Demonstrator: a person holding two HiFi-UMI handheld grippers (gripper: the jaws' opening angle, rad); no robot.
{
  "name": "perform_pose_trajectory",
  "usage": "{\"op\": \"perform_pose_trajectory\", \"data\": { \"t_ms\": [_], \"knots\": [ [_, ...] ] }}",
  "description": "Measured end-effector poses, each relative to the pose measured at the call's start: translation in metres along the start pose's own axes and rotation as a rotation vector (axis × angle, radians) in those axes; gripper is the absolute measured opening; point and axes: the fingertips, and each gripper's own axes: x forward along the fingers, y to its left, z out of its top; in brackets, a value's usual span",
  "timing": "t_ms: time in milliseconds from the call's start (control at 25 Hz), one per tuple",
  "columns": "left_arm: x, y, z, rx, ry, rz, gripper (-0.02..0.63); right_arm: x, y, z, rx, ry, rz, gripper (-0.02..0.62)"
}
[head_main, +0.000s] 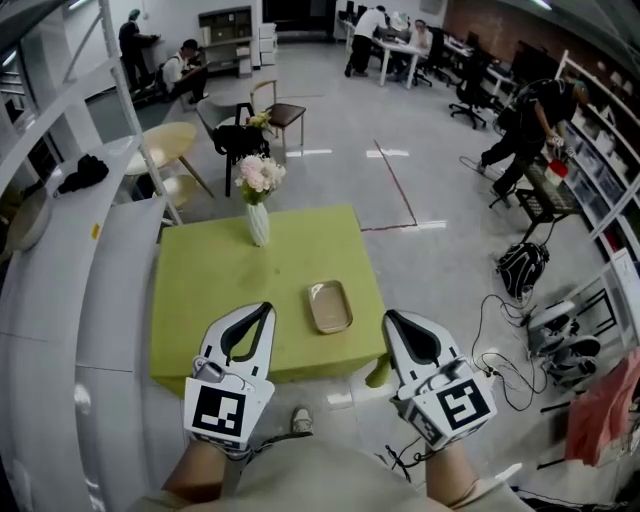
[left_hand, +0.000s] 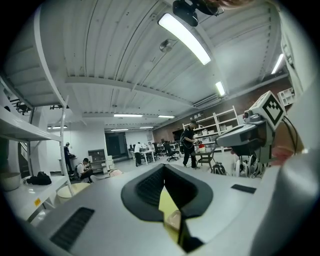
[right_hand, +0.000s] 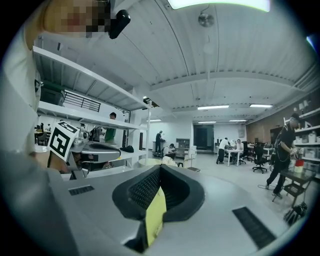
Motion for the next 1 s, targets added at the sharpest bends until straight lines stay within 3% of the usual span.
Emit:
{"op": "perform_pose_trajectory", "data": {
  "t_ms": [280, 520, 960, 1000],
  "knots": [
    [0.038, 0.04, -0.014, 0.01, 0.001, -0.038, 0.006, 0.045, -0.018, -0.002, 0.014, 0.011, -0.058, 0.006],
    [0.055, 0.043, -0.017, -0.001, -0.021, -0.081, 0.006, 0.057, -0.032, -0.009, 0.016, 0.027, -0.088, 0.006],
    [0.079, 0.041, -0.041, -0.015, 0.065, -0.022, 0.009, 0.073, -0.062, -0.027, 0.024, 0.084, -0.073, 0.006],
    [0.082, 0.04, -0.045, -0.011, 0.078, -0.014, 0.034, 0.075, -0.065, -0.029, 0.028, 0.09, -0.074, 0.006]
  ]
}}
